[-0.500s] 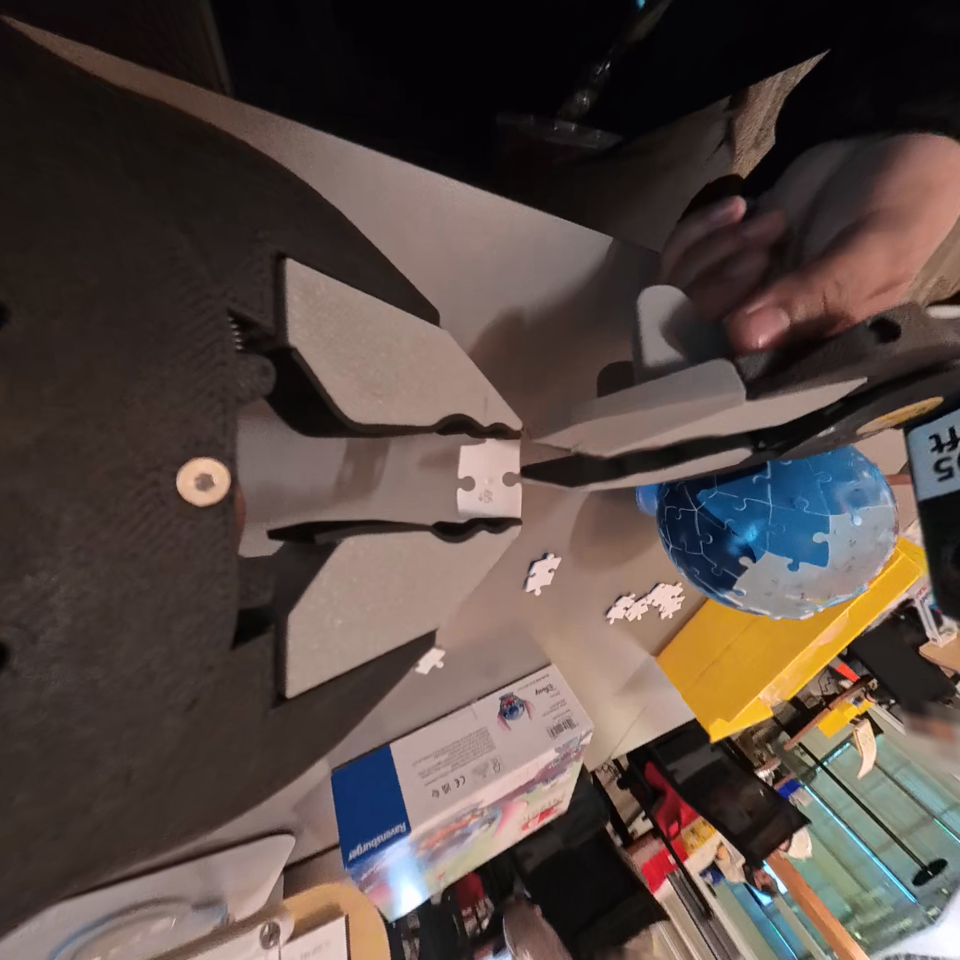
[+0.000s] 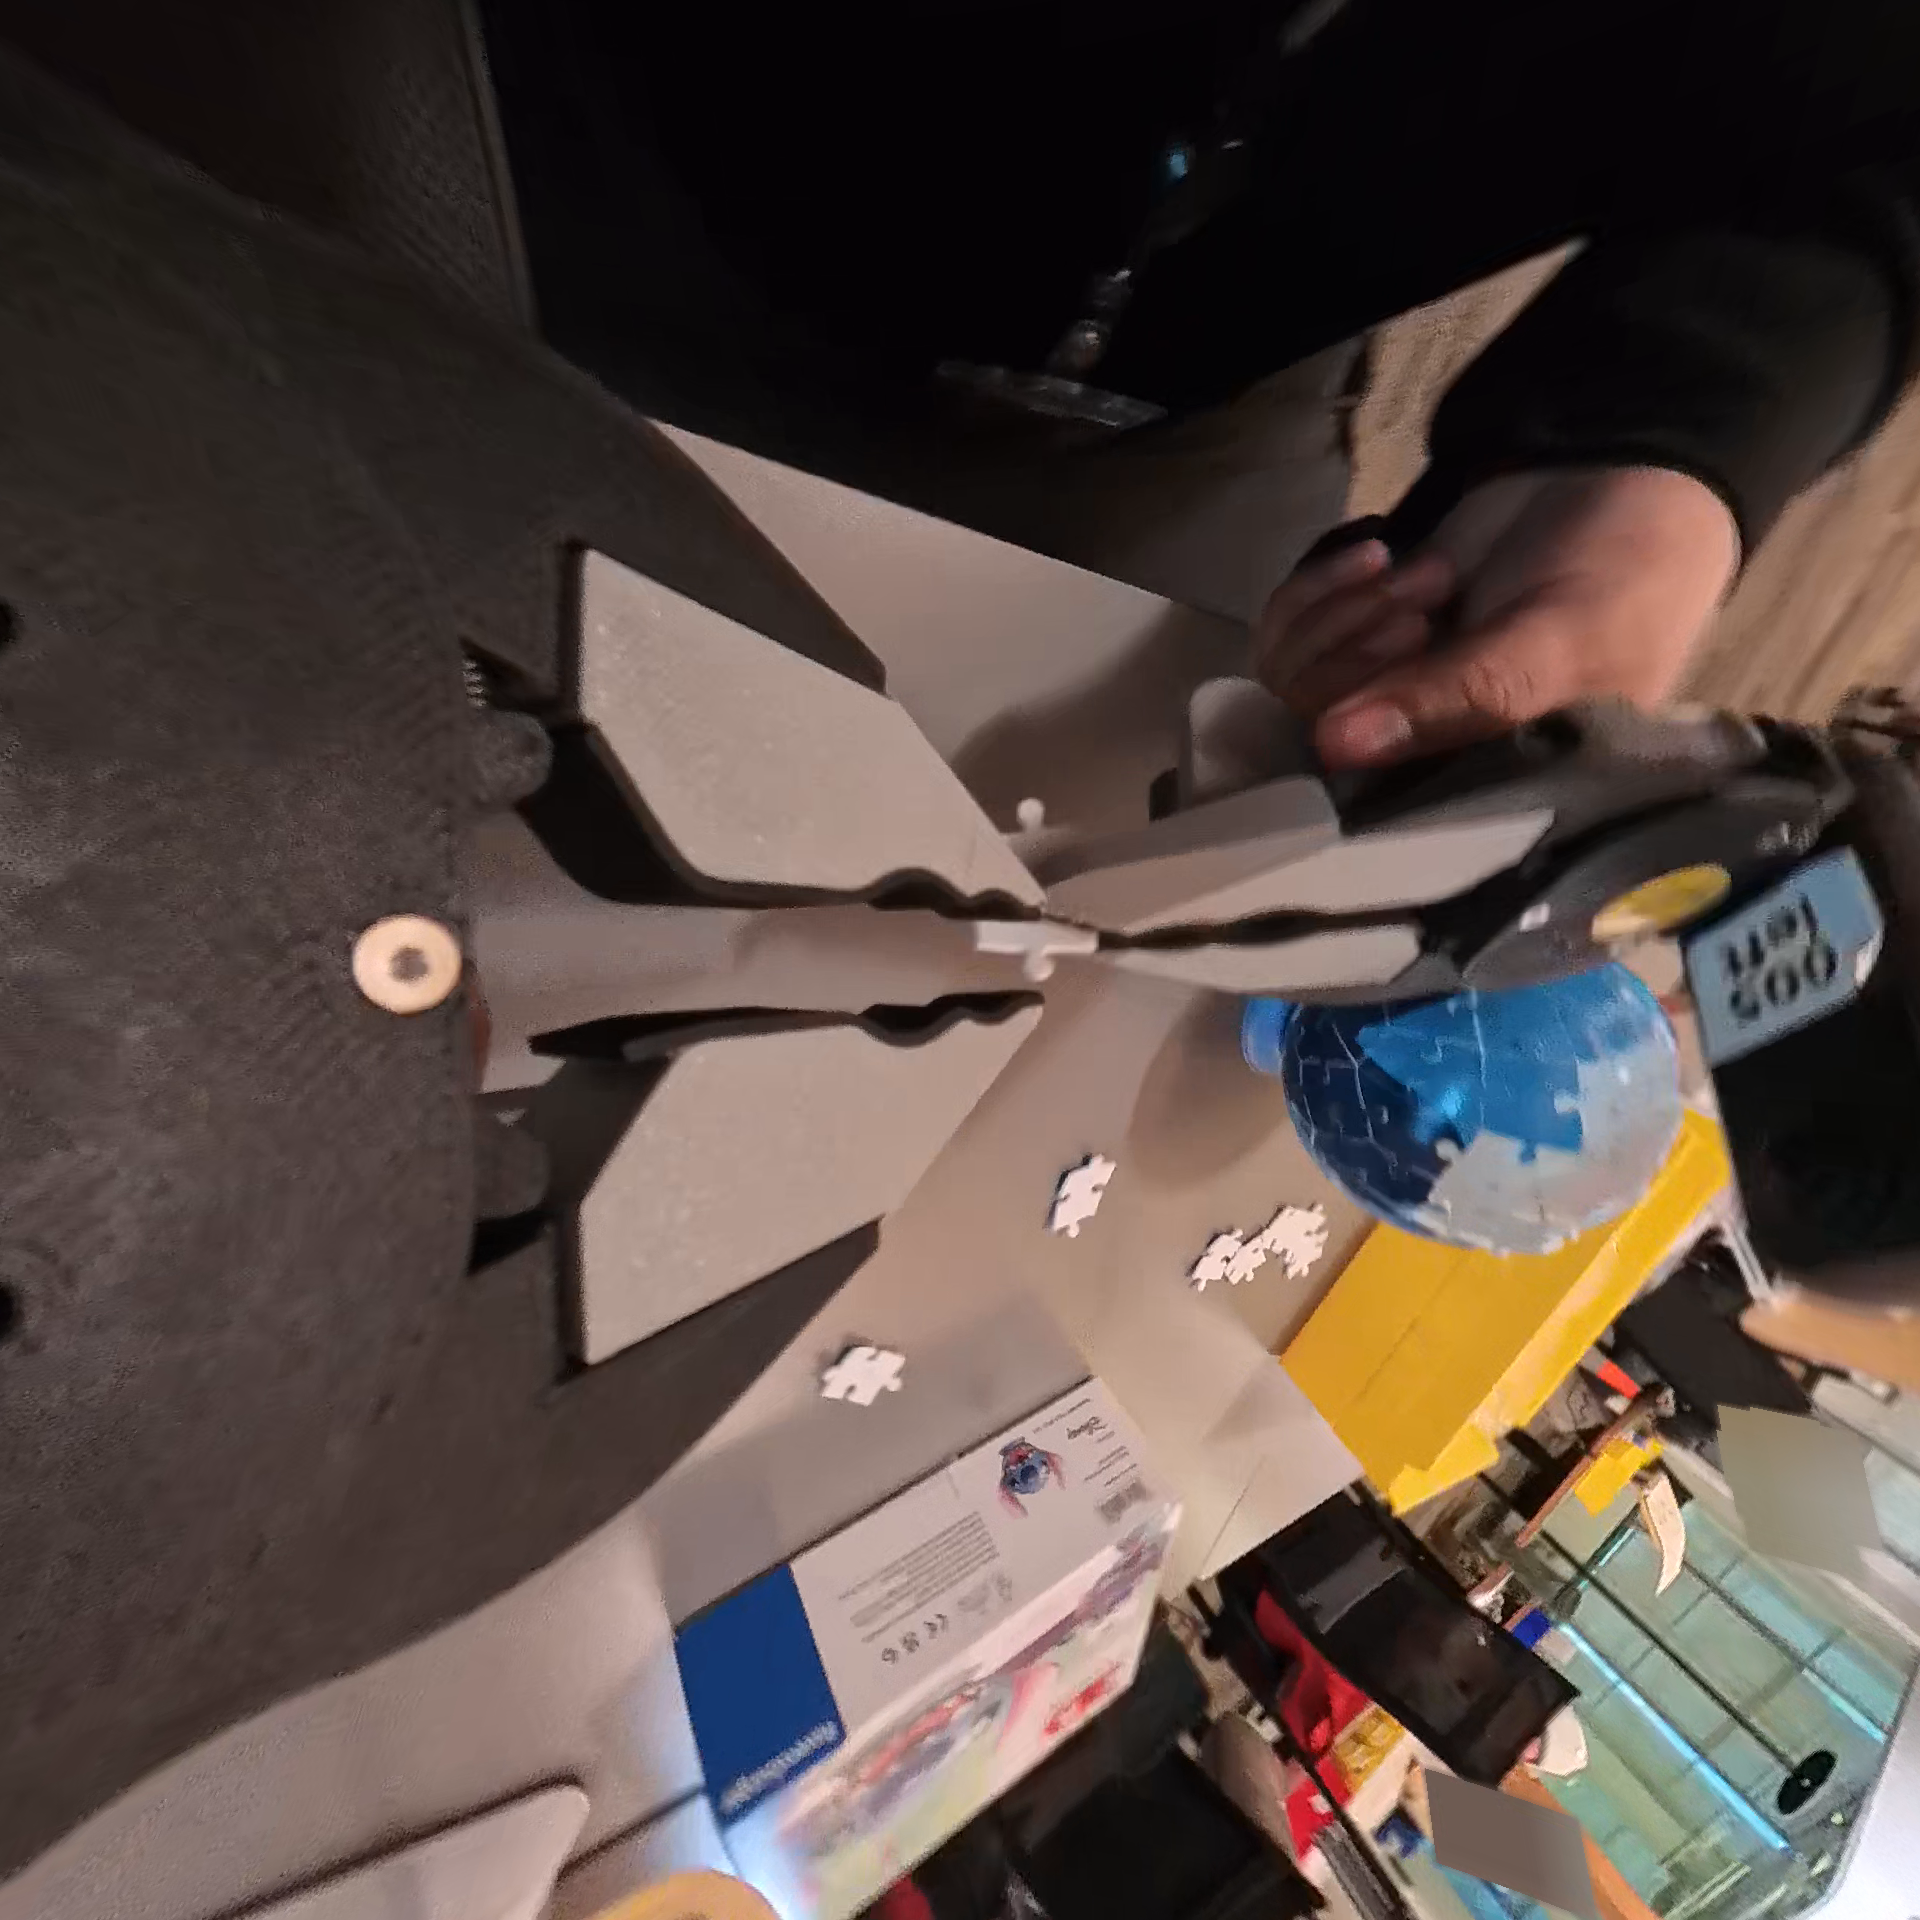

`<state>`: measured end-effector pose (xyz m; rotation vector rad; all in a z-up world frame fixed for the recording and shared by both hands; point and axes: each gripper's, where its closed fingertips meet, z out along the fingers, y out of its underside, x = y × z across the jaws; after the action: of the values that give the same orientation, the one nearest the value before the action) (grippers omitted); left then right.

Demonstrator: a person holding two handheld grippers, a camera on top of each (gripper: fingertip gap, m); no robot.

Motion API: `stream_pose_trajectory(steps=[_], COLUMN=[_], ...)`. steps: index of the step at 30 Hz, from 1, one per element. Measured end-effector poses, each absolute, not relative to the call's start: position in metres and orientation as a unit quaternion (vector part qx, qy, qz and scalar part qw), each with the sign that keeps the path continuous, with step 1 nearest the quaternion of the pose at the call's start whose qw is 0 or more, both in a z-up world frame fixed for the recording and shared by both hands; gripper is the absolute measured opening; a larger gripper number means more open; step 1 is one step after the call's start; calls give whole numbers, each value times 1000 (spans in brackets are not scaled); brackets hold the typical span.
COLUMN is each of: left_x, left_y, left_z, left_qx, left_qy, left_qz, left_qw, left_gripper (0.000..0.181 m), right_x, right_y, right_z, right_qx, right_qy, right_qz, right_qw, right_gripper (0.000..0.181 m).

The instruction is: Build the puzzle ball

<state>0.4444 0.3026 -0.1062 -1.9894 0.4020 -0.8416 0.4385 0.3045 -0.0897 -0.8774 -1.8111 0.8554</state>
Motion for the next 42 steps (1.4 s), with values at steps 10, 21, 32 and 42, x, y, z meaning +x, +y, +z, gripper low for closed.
stream_pose_trajectory(steps=[10,21,32,42], left_x=[432,401,327,177], left_y=[274,231,193,198], left_z=[-82,-90,-64,-83], left_qx=[-776,-780,-778,-810], left_qy=[267,277,194,126], left_qz=[-263,-185,-157,-47], left_qw=[507,530,576,570], left_gripper=[0,0,29,97], right_x=[422,387,330,253], right_y=[272,222,241,342], right_z=[-66,-77,-41,-31], right_qx=[-399,-397,-425,-489], right_qy=[-683,-718,-671,-655], right_qz=[526,507,517,392], right_qw=[312,263,319,423], right_gripper=[4,0,0,0])
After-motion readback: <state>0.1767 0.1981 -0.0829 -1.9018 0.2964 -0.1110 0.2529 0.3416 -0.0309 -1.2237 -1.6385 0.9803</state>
